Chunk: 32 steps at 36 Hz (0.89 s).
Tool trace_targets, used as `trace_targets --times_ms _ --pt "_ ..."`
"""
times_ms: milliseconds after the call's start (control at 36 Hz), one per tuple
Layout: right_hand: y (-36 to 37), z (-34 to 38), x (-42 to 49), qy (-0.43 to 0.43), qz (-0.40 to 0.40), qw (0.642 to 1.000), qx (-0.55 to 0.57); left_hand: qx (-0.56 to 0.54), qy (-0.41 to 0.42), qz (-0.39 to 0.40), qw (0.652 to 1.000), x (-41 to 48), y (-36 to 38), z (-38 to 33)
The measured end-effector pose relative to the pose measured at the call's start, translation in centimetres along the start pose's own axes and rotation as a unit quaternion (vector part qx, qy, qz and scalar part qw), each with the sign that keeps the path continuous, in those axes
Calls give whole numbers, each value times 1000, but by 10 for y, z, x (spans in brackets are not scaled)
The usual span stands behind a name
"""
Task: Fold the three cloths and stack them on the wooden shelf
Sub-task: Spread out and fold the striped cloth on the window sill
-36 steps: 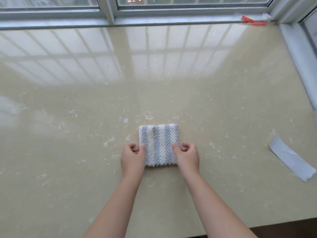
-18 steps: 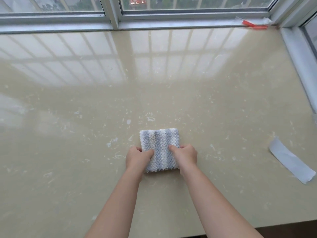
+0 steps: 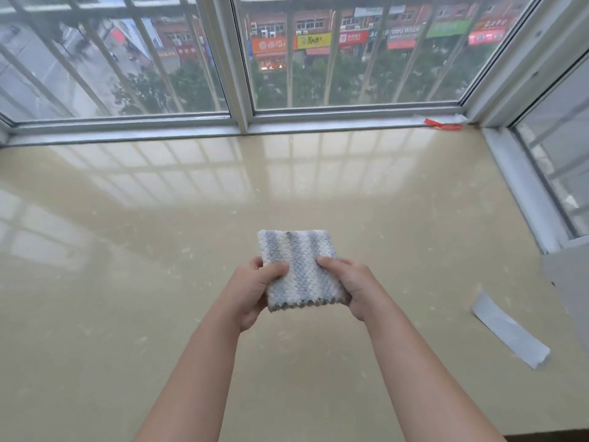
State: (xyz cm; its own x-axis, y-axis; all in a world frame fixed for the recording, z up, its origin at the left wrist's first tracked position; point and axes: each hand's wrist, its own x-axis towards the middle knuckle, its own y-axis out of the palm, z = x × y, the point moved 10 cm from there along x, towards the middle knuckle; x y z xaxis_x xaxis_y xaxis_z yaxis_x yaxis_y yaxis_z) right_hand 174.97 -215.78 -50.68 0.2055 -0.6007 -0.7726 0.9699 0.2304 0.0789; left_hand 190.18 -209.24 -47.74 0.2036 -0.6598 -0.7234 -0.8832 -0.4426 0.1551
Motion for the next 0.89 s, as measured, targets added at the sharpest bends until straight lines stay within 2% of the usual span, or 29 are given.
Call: trace_targets --times_ms 222,444,583,889 --pt "23 100 -88 -35 147 977 151 -50 81 106 990 -77 47 -104" --pt "27 184 -170 -100 222 950 195 -124 139 149 971 -153 81 -180" --pt "22 231 -220 -159 247 937 190 -114 174 169 963 -197 99 -219" --pt "-8 294 -322 -276 244 907 203 -127 219 246 936 -288 154 -275"
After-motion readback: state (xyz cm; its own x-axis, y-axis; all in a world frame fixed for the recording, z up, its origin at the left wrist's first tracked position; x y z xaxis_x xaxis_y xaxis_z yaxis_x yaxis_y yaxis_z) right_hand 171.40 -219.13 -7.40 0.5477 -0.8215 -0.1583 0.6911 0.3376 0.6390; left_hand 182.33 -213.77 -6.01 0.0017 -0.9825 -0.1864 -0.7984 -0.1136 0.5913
